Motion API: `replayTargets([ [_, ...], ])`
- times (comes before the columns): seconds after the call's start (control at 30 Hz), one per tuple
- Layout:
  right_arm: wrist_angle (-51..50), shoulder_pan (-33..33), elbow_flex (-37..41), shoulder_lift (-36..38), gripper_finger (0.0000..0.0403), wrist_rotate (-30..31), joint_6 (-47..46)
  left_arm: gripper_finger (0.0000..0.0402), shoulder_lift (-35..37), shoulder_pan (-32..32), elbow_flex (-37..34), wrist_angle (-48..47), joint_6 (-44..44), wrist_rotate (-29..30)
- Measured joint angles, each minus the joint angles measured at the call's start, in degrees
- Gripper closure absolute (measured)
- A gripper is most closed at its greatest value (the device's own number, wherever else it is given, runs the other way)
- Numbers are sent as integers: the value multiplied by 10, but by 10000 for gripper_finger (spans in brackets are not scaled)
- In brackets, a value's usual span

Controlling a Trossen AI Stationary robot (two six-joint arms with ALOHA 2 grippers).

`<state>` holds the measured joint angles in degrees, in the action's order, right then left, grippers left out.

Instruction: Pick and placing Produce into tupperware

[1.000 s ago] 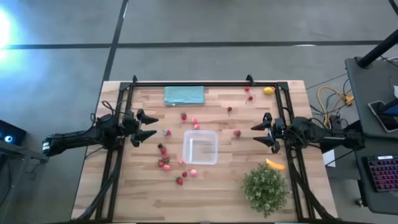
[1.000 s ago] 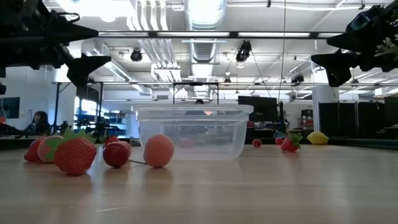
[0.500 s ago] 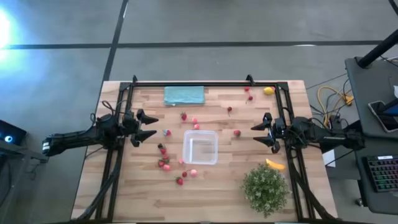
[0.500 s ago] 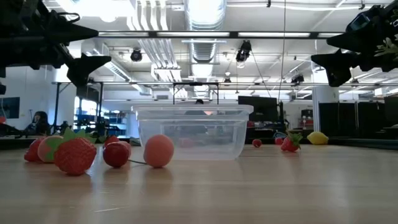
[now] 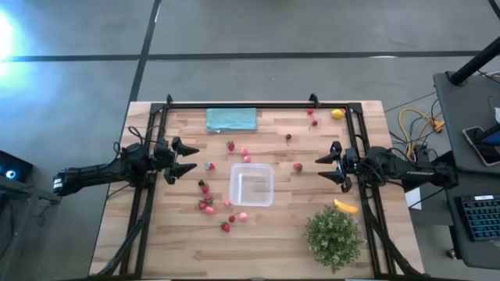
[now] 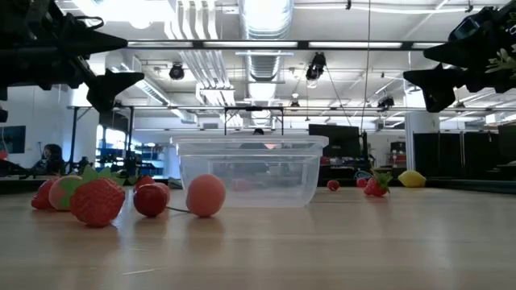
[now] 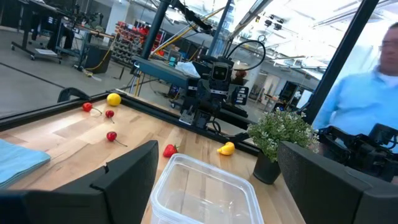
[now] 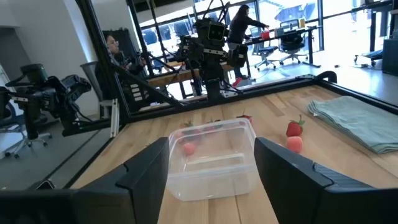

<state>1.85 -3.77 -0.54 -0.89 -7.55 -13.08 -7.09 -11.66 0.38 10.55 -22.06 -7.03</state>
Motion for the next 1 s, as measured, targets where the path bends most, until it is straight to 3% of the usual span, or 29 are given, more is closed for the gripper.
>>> replayTargets([
  [0.73,2,0,0,0,174,1,0,88,0,0,0,0,0,0],
  [1.0,104,0,0,0,174,2,0,88,0,0,0,0,0,0],
])
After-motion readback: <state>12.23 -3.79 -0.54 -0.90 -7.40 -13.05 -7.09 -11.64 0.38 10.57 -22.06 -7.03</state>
